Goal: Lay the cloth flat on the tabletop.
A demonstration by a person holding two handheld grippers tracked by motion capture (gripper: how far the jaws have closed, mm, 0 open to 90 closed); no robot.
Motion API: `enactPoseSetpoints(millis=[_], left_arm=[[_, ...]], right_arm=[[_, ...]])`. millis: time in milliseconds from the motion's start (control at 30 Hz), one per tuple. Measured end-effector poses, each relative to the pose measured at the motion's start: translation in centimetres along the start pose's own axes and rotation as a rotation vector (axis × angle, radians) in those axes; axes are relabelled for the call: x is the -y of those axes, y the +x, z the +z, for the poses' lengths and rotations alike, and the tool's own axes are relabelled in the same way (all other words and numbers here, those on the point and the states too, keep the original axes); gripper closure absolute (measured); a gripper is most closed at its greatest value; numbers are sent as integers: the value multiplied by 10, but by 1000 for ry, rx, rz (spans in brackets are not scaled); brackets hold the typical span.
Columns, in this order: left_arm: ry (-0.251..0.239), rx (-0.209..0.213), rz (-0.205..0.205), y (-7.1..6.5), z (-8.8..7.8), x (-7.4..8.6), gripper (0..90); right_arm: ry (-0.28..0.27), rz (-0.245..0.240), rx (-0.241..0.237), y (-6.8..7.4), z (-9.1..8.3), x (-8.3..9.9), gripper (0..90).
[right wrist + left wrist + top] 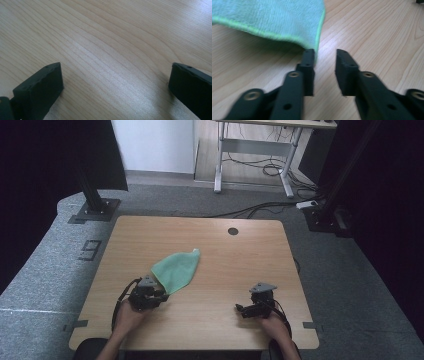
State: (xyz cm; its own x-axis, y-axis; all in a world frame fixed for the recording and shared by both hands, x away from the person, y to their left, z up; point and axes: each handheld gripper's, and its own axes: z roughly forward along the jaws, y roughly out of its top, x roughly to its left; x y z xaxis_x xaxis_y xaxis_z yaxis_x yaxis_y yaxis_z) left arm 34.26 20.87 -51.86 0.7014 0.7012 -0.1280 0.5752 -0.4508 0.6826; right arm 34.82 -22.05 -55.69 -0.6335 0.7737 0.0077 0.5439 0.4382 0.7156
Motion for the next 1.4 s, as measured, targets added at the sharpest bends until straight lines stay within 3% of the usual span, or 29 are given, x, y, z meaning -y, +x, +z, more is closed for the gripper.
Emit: enactPoseSetpoints(millis=[167, 300, 433, 567, 700, 867, 967, 1100, 1233, 1300, 1333, 1400], left_arm=[[-28, -14, 7, 0, -14, -7, 553], [-49, -5, 40, -5, -10, -28, 549], [-46, 18, 81, -12, 12, -56, 550], [-23, 19, 107, -16, 39, -73, 563], [18, 1, 115, -14, 62, -75, 582], [92, -60, 125, -5, 82, -67, 590], [77, -70, 106, -1, 82, -64, 654], [98, -79, 106, 0, 80, -65, 855], [61, -35, 87, -5, 73, -73, 877], [24, -18, 91, -8, 63, -83, 878], [-17, -9, 97, -11, 51, -95, 878], [-43, -10, 98, -12, 43, -102, 877]], right_arm=[[0, 0, 0, 0, 0, 0, 0], [0, 0, 0, 0, 0, 0, 0], [0, 0, 0, 0, 0, 0, 0], [0, 0, 0, 0, 0, 0, 0], [0, 0, 0, 0, 0, 0, 0], [0, 0, 0, 0, 0, 0, 0], [0, 0, 0, 0, 0, 0, 0], [0, 1, 0, 0, 0, 0, 0], [0, 0, 0, 0, 0, 0, 0], [0, 0, 0, 0, 0, 0, 0], [0, 0, 0, 0, 0, 0, 0], [0, 1, 1, 0, 0, 0, 0]])
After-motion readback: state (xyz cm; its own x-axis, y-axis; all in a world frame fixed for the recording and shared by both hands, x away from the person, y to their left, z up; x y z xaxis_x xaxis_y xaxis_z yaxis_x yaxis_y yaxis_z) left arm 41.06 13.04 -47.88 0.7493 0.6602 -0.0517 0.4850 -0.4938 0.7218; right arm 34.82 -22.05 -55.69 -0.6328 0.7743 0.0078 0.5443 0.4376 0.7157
